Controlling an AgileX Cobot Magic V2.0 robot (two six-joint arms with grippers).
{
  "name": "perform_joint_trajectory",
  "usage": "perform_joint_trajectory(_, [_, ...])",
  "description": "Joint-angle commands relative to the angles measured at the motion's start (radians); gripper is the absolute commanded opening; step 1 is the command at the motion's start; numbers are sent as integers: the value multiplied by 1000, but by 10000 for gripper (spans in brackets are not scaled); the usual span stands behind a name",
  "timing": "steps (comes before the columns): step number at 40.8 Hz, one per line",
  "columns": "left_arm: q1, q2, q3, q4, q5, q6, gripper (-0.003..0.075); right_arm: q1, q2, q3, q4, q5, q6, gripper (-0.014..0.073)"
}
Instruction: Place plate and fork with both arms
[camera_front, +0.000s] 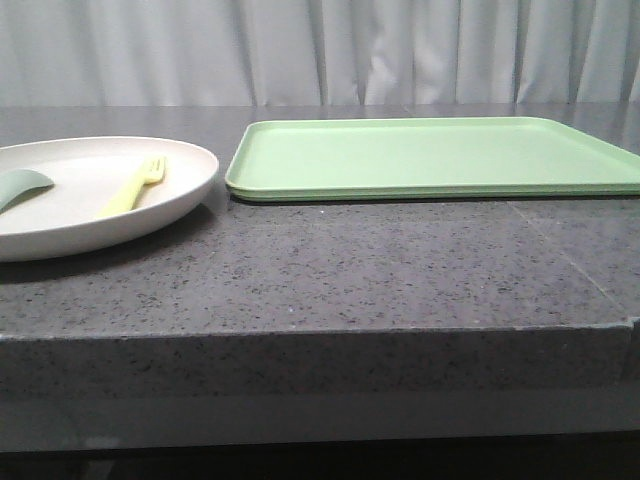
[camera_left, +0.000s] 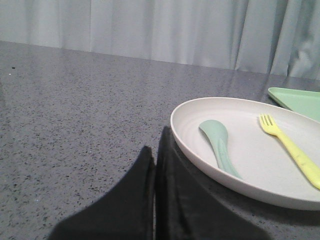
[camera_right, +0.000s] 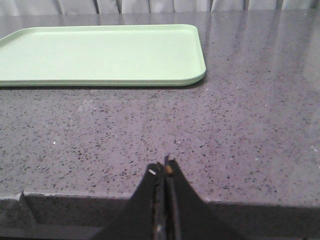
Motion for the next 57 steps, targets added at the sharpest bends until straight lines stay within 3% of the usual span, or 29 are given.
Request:
perform_joint_trajectory(1, [1,-20,1,-7,-84,-8,-18,-5,-18,-4,2,-89,-11,-121])
perform_joint_trajectory(41, [1,-20,1,-7,-86,-8,-18,-5,-18,-4,2,-89,-11,-121])
perform_joint_trajectory(57, [1,-20,1,-7,-305,-8,-18,-5,-18,-4,2,-90,-11,-121])
